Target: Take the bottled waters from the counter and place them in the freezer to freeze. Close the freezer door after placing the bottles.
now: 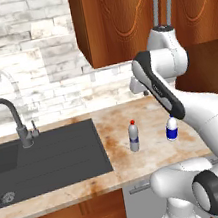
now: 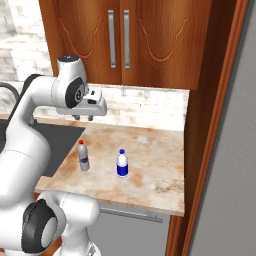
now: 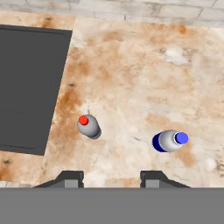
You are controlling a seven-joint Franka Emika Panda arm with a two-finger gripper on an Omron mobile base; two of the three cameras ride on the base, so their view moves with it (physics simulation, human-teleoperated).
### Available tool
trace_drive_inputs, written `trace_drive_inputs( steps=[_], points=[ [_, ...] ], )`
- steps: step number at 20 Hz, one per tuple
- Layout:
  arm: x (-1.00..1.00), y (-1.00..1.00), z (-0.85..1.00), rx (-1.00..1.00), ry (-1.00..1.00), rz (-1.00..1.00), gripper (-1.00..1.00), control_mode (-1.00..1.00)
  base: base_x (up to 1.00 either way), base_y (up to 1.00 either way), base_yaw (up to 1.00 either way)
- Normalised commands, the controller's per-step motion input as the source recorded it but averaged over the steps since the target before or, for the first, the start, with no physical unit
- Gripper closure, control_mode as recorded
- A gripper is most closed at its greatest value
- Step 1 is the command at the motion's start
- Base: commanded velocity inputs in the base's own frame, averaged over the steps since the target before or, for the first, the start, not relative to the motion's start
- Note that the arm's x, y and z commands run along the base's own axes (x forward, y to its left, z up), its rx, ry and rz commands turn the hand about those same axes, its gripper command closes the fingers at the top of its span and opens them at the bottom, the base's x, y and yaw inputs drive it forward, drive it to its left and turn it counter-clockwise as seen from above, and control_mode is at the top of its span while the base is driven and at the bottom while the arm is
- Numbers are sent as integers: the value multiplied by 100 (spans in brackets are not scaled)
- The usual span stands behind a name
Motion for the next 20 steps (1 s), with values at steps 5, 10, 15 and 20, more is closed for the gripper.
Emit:
trace_drive_inputs(
  steps=[5, 10, 15, 20],
  points=[
    [-1, -17, 0, 0, 0, 0, -100, -100, 0, 0, 0],
    [-1, -28, 0, 1, -2, -2, -100, -100, 0, 0, 0],
    [-12, -16, 0, 0, -19, 15, -100, -100, 0, 0, 0],
    [-22, -25, -9, 0, -20, 18, -100, -100, 0, 0, 0]
  ],
)
